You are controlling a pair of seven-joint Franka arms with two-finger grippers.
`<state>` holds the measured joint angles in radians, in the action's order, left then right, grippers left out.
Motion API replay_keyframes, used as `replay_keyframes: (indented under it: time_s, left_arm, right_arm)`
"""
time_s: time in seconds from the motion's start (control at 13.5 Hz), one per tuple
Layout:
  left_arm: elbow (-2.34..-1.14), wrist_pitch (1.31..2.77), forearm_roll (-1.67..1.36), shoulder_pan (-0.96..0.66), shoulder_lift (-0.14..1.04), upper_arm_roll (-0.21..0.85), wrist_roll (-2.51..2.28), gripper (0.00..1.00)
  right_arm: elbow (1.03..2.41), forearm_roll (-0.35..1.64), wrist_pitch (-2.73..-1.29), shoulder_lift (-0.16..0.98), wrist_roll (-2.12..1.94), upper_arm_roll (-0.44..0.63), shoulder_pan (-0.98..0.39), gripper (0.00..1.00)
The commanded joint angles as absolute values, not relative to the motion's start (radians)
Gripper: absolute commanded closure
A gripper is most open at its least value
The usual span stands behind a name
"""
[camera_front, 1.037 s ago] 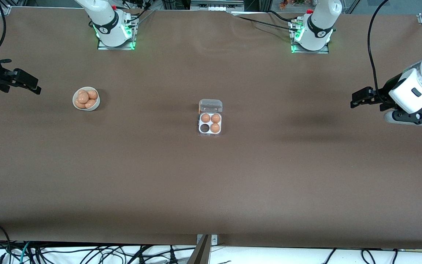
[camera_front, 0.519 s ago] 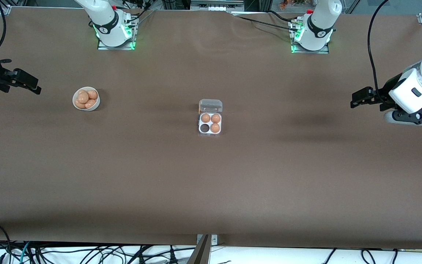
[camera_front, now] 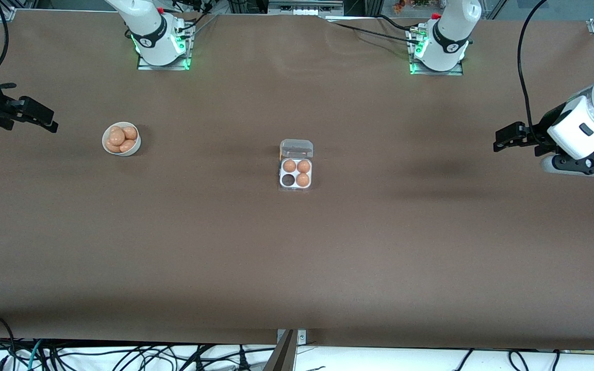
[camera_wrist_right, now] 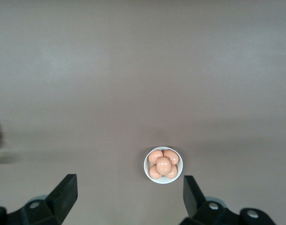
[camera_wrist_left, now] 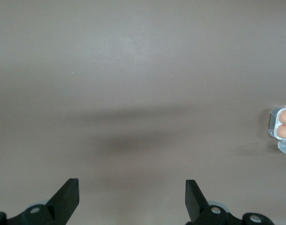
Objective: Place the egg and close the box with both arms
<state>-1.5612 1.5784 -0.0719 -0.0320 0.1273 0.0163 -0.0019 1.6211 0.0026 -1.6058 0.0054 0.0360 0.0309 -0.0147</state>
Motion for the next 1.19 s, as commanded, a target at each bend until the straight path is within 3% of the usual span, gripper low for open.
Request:
replay_keyframes:
  time_s: [0.0,0.3,0.89,1.11]
  left_arm:
    - [-1.540,1.562,-0.048,-0.032,0.126,0.018,0.009,0.00]
    - [-1.539,1.562,-0.049,-0.029,0.124,0.017,0.011,0.00]
    - [-1.516,1.562,-0.054,-0.023,0.124,0.005,0.012,0.00]
    - [-1.516,1.562,-0.051,-0.023,0.124,0.009,0.012,0.00]
  right_arm:
    - [1.614,-0.008,-1.601,0.002,0.034,0.018,-0.003,0.00]
    - [1.623,-0.017,-1.595,0.037,0.003,0.012,-0.014,0.00]
    - [1.623,-0.101,-1.438,0.282,-0.129,0.021,0.006,0.00]
    - [1.632,-0.118,-1.450,0.343,-0.132,0.021,0.024,0.00]
